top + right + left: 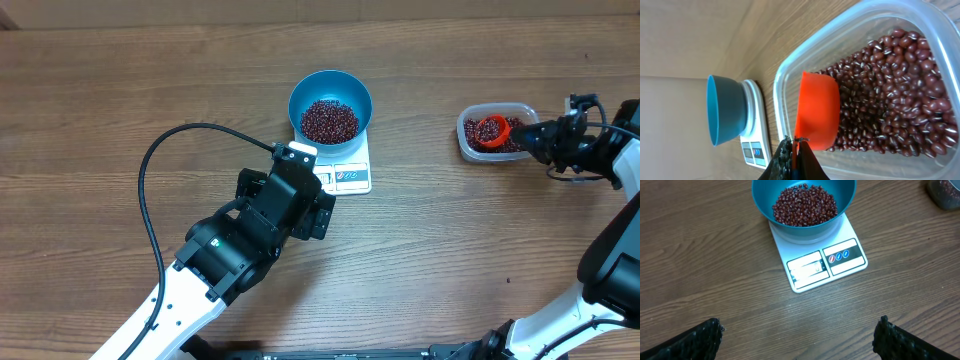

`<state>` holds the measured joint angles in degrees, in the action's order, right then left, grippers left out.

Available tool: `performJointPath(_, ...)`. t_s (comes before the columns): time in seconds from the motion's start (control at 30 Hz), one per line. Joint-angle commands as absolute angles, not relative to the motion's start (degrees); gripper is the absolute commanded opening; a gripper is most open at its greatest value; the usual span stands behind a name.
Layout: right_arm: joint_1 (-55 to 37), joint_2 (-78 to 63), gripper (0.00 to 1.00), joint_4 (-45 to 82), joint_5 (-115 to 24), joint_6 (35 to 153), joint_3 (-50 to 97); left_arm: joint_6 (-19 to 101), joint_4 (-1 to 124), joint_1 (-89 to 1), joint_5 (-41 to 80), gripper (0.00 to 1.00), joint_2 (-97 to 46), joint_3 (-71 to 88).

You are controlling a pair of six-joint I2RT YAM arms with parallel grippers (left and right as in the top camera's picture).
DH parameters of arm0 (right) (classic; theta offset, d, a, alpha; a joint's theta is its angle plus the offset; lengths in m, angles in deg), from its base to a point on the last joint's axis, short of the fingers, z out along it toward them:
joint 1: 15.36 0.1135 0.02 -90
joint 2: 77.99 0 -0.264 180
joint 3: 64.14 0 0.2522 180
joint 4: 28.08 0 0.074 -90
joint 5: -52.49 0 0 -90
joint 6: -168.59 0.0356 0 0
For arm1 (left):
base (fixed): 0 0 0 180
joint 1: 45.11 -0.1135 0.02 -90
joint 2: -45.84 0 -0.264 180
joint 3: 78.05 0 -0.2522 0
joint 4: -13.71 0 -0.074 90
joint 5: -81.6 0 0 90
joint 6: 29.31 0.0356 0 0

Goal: Scoop item into bowl and weigh 150g on scale
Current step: 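Lift the filled red cup and carry it over the teal bowl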

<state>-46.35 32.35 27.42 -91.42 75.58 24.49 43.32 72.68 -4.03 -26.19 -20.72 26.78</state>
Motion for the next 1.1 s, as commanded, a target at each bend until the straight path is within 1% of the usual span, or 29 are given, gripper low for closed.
performJointPath(0.0, -46.67, 32.94, 0.04, 27.29, -96.69, 75.56, 23.81, 43.8, 72.66, -4.6, -26.38, 0.99, -20.92, 27.02)
performJointPath(0.43, -46.67, 32.94, 0.04, 26.87, -103.27, 75.58, 23.81, 43.8, 72.66, -4.6, -26.38, 0.99, -20.92, 27.02)
performJointPath(0.7, -46.61, 32.94, 0.04, 27.53, -112.18, 75.6, 23.81, 43.78, 72.66, -4.6, -26.4, 0.99, -20.92, 27.02)
performJointPath(0.87, -45.25, 32.92, 0.04, 27.31, -117.36, 75.6, 23.83, 43.8, 72.66, -4.6, -26.4, 0.99, -20.92, 27.02)
performJointPath(1.07, -41.6, 32.92, 0.04, 26.17, -118.33, 75.67, 23.94, 43.8, 72.66, -4.6, -26.4, 0.99, -20.92, 27.02)
